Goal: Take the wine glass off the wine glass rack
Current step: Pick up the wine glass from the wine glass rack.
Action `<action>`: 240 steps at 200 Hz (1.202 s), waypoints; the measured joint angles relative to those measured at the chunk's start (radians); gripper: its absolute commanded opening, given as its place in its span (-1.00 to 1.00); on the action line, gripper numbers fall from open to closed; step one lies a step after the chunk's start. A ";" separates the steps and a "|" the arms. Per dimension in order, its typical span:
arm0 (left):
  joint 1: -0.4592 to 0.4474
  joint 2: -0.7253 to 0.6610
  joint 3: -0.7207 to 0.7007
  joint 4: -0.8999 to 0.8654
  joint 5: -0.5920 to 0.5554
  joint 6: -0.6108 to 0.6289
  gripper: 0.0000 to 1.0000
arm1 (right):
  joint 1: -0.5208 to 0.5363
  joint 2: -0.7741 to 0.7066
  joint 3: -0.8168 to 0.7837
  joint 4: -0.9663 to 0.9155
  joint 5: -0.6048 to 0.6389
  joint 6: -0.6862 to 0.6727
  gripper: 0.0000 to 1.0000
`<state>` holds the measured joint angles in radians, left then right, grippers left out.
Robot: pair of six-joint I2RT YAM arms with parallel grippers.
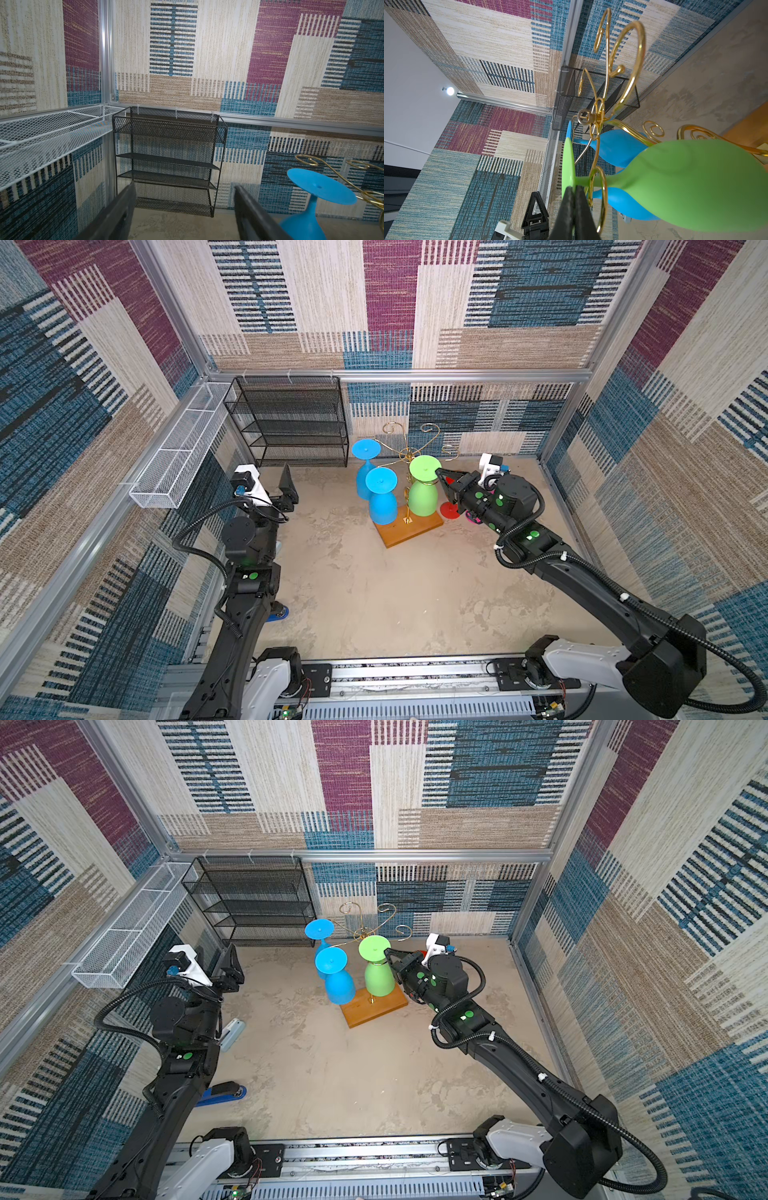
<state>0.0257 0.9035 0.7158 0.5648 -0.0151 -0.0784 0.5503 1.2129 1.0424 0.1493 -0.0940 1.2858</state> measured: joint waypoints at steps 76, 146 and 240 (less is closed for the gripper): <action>0.000 0.000 0.000 0.000 0.000 0.000 0.53 | 0.000 0.025 0.002 0.029 0.003 0.015 -1.00; 0.000 0.001 0.000 0.000 0.000 0.000 0.53 | 0.000 -0.002 -0.005 0.033 0.043 0.022 -1.00; 0.003 0.005 0.000 0.000 0.004 0.000 0.53 | -0.001 -0.006 -0.019 0.040 0.079 0.022 -1.00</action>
<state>0.0284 0.9089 0.7158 0.5652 -0.0113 -0.0784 0.5495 1.2068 1.0233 0.1898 -0.0154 1.3075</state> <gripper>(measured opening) 0.765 0.059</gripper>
